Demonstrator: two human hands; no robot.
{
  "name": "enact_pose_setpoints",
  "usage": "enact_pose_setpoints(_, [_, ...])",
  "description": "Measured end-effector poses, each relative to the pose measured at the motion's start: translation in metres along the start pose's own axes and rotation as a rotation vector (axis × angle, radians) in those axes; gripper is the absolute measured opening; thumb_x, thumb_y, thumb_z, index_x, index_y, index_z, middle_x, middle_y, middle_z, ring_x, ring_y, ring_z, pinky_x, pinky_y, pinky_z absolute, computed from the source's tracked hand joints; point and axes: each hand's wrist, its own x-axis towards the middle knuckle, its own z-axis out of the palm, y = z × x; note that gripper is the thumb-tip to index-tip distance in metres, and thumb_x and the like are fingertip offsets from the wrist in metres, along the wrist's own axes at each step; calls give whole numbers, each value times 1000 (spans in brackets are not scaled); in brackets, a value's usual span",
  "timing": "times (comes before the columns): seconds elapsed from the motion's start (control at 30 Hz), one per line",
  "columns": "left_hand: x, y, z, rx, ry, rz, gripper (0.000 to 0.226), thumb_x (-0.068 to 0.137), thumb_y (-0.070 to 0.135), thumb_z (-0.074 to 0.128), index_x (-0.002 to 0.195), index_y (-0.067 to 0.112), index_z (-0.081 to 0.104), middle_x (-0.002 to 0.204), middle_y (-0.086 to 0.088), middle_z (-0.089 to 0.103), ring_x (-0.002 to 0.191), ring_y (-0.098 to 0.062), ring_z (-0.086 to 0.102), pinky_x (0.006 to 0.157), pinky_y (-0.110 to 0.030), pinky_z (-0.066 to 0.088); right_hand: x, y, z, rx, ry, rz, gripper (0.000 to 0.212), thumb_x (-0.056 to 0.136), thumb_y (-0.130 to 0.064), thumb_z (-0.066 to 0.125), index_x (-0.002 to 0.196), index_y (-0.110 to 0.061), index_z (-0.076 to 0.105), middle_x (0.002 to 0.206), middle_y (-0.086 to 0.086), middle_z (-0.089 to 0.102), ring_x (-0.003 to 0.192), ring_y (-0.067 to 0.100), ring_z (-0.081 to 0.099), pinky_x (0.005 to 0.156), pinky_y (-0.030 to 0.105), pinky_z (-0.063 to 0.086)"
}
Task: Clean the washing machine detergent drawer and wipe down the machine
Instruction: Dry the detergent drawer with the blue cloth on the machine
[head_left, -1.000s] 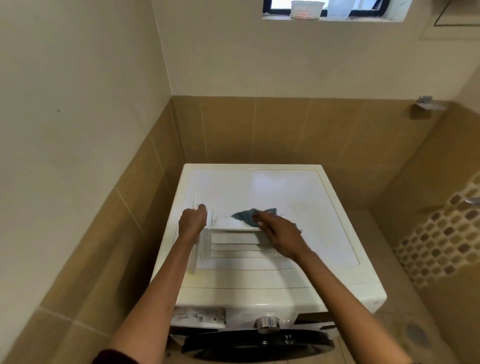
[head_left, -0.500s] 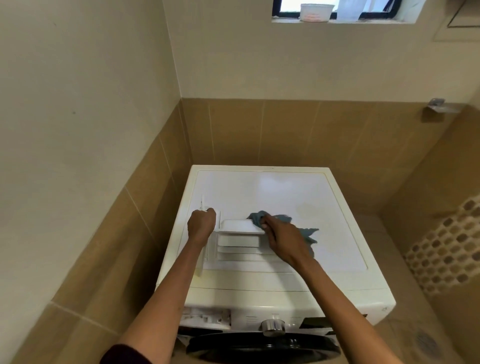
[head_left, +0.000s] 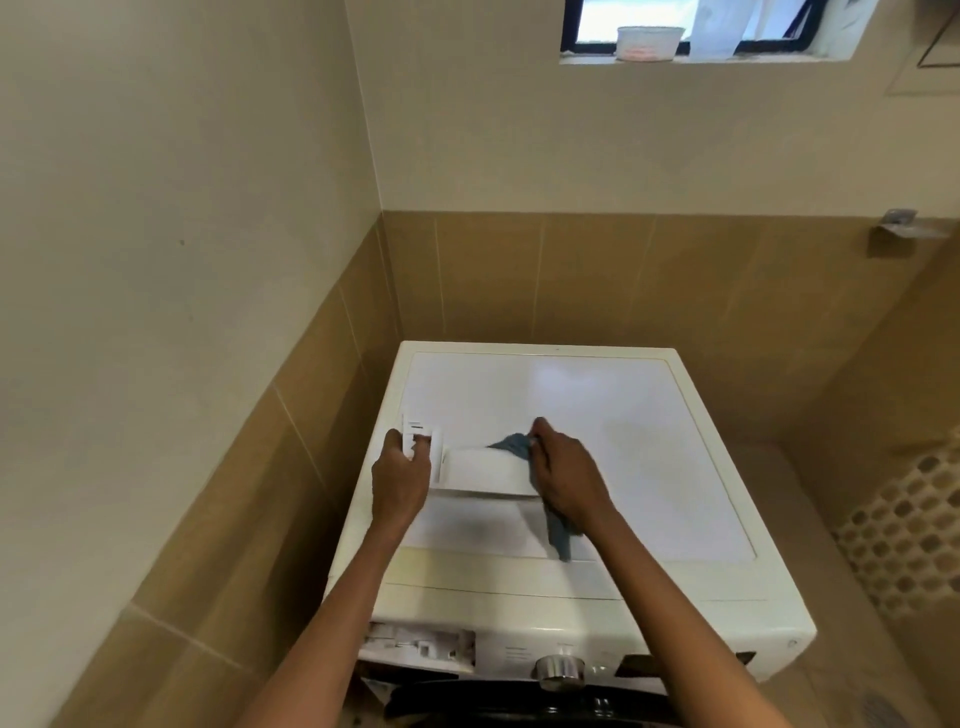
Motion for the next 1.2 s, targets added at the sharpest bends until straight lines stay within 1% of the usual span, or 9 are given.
enact_pose_setpoints(0.17, [-19,-23,-2,-21,-154,39,51,98,21,42,145,9,27,144,-13,41,130,-31,43,107,-44,39,-15,10,10,-162,125,255,7,90,-8,40,85,-10,44,73,8,62,65,28,57,46,27,26])
enact_pose_setpoints(0.3, [-24,-26,-8,-151,-240,-51,98,69,77,43,146,19,27,146,-2,39,134,-27,39,111,-45,33,-17,-18,35,-116,33,101,24,82,3,42,98,-11,52,86,12,65,79,30,61,68,30,40])
enact_pose_setpoints(0.53, [-19,-13,-13,-240,-290,-91,73,88,66,19,146,22,26,152,-3,30,141,-23,27,116,-41,20,-18,-51,39,36,-75,-221,13,97,-13,41,99,-11,54,89,7,67,75,25,59,57,25,32])
enact_pose_setpoints(0.6, [-19,-14,-12,-100,-209,-83,52,100,38,21,141,10,35,147,-9,38,135,-25,36,112,-37,27,-24,-37,36,-46,-100,-163,12,97,-17,39,100,-14,50,87,7,64,75,25,59,60,34,42])
enact_pose_setpoints(0.8, [-35,-27,0,31,-99,-76,25,101,21,24,88,5,39,76,-9,43,70,-17,44,56,-17,31,-45,1,23,-105,-16,158,29,80,6,43,101,-13,45,84,-1,44,74,20,49,56,27,37])
enact_pose_setpoints(0.9, [-42,-28,0,15,-103,-73,20,101,22,26,95,10,39,102,-17,58,89,-23,50,55,-9,37,-47,6,25,-142,50,284,34,77,10,42,105,-8,45,86,4,48,77,23,49,57,28,36])
enact_pose_setpoints(1.0, [-47,-22,-3,2,-132,-99,11,102,22,24,107,18,32,142,-17,42,125,-31,44,87,-21,40,-44,-7,39,-3,-46,264,42,82,10,40,119,-10,45,105,9,58,86,22,55,65,27,42])
enact_pose_setpoints(1.1, [-50,-29,0,12,-196,-114,41,102,24,23,136,5,35,146,-16,37,132,-29,38,98,-25,34,-38,-30,60,42,-227,5,29,92,-1,41,118,-12,50,118,11,61,103,26,60,82,33,50])
enact_pose_setpoints(1.2, [-49,-43,-1,-10,-176,-132,34,102,24,24,129,8,40,142,-17,42,128,-29,42,91,-21,33,-35,-32,70,62,-300,-75,22,97,-13,42,118,-13,50,121,9,62,108,26,60,85,34,50])
